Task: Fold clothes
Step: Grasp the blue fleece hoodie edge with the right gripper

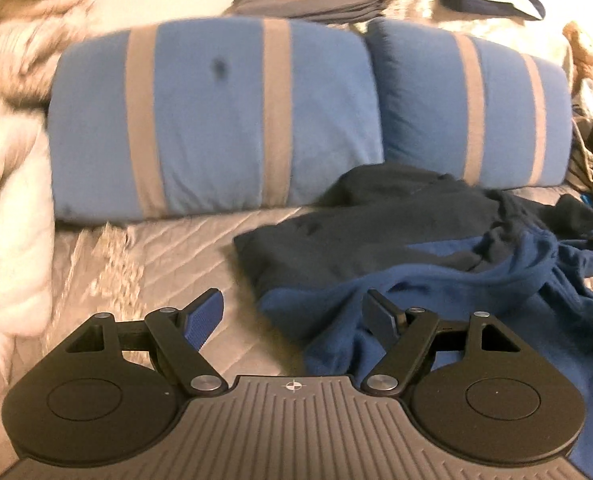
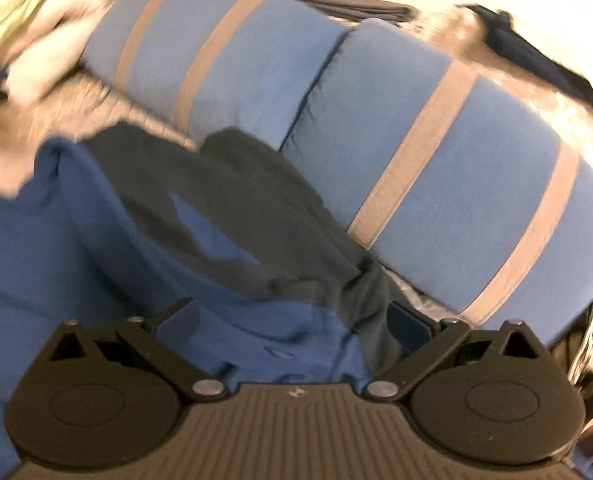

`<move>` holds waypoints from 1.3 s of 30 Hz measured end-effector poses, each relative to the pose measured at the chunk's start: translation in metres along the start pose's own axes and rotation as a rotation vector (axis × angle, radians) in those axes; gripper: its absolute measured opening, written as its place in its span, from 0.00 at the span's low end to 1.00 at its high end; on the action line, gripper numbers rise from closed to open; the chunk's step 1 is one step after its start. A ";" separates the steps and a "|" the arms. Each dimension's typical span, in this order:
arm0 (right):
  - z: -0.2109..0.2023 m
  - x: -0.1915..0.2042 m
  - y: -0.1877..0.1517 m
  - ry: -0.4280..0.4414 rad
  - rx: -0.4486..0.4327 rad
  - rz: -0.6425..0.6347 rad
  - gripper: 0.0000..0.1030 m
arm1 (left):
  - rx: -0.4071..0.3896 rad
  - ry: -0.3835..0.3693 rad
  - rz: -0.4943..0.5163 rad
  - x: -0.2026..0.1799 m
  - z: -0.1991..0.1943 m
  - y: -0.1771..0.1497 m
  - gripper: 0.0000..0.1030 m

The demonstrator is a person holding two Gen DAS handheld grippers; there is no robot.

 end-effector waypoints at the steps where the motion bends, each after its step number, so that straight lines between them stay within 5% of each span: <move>1: 0.003 -0.001 -0.004 0.006 0.003 -0.037 1.00 | 0.000 -0.006 -0.008 0.004 0.003 -0.004 0.74; 10: 0.039 0.010 -0.038 0.081 0.047 -0.430 0.90 | -0.040 -0.066 -0.020 0.013 0.028 -0.029 0.74; 22: 0.086 0.037 -0.070 0.141 0.125 -0.874 0.52 | -0.143 -0.104 0.060 0.002 0.029 -0.039 0.74; 27: 0.091 0.046 -0.076 0.179 0.156 -0.962 0.23 | -0.145 -0.075 0.193 -0.013 0.033 -0.046 0.74; 33: 0.085 0.038 -0.055 0.129 0.149 -0.947 0.20 | -0.138 -0.064 0.266 -0.033 0.045 -0.046 0.74; 39: 0.083 0.023 -0.021 0.034 0.125 -0.931 0.20 | -0.034 0.074 0.395 -0.046 0.087 -0.049 0.74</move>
Point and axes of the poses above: each gripper's, at about its wrist camera, not at the fingertips, and z roughly the way its jaws point, x to its left, y to its top, the point moved 5 cm from there along z, roughly the way its jaws point, and after that the axes turned 6 degrees about -x, right-handed, at the moved point
